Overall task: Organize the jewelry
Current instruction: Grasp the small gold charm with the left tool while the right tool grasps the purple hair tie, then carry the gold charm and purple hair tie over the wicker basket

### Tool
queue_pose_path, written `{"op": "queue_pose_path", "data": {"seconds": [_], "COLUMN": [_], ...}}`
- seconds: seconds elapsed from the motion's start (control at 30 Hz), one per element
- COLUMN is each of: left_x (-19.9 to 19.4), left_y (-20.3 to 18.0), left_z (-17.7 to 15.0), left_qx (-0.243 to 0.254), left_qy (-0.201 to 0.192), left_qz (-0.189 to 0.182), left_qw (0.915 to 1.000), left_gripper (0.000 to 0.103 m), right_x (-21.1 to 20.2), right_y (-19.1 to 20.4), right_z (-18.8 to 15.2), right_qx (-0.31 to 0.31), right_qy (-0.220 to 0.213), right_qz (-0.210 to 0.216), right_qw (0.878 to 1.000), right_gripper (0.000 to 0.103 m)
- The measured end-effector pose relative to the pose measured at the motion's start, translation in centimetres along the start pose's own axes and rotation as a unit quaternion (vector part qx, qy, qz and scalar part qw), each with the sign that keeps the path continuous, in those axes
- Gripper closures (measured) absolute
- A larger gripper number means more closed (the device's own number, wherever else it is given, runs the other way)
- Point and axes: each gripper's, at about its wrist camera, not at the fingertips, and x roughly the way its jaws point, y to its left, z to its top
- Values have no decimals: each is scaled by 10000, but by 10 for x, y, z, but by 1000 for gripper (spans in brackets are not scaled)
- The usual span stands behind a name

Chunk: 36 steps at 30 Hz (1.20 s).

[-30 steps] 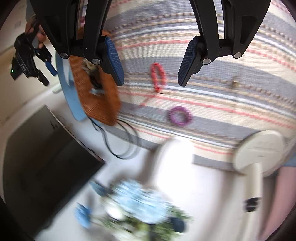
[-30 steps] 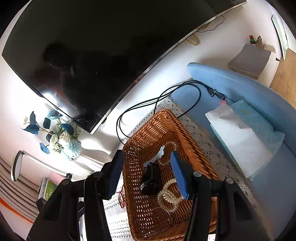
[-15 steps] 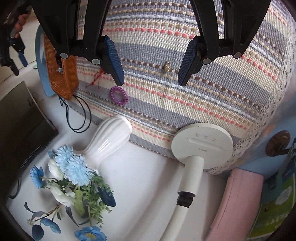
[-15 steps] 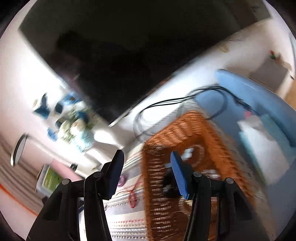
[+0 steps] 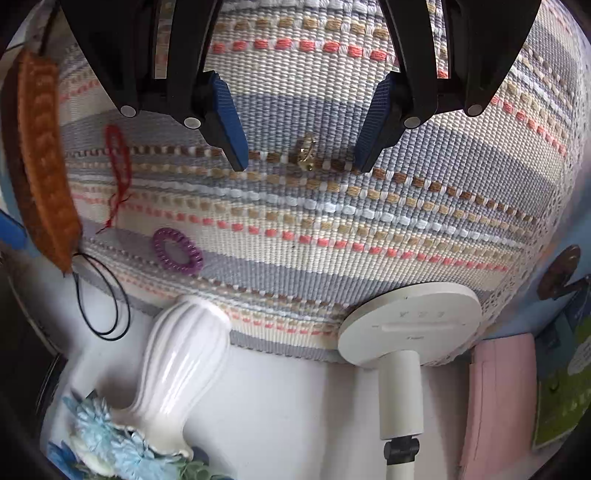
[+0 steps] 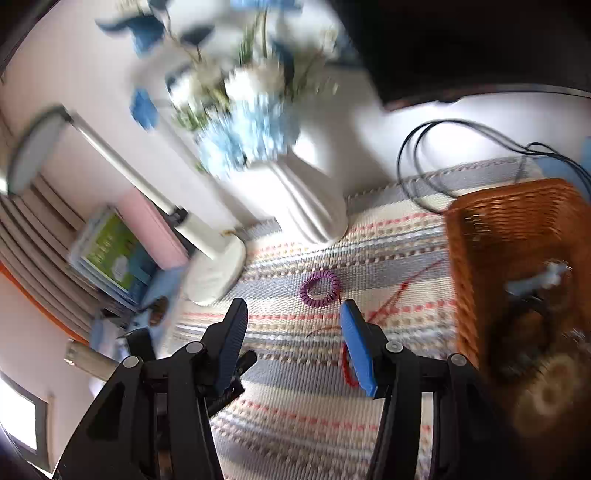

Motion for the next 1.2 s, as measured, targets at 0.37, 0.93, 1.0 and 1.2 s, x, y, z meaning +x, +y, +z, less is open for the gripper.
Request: {"op": "queue_pose_path", "data": {"seconds": [0.37,0.93,1.0,1.2], "left_x": [-4,-8,-8,-13], "left_y": [15,28,28,28], "left_z": [-1,2,3,7], "left_qx": [-301,-676,-685,-795], "left_qy": [-355,-211,-177,-116], "left_qz": [350,-35,-37,-128], "left_qw": [9983,9975,9975,9967], "left_gripper": [90,90,90,90], "right_x": [123,151,143,103], "right_y": [20,31,31,29], "right_z": [2,-16,-14,-5], "right_qx": [-945,-1501,-1387,-1022], "right_qy": [945,639,632,400], "right_qz": [-1318,-2043,-1945,-1622], "right_qw": [9822,9652,9690,9806], "right_gripper": [47,59,60,60]}}
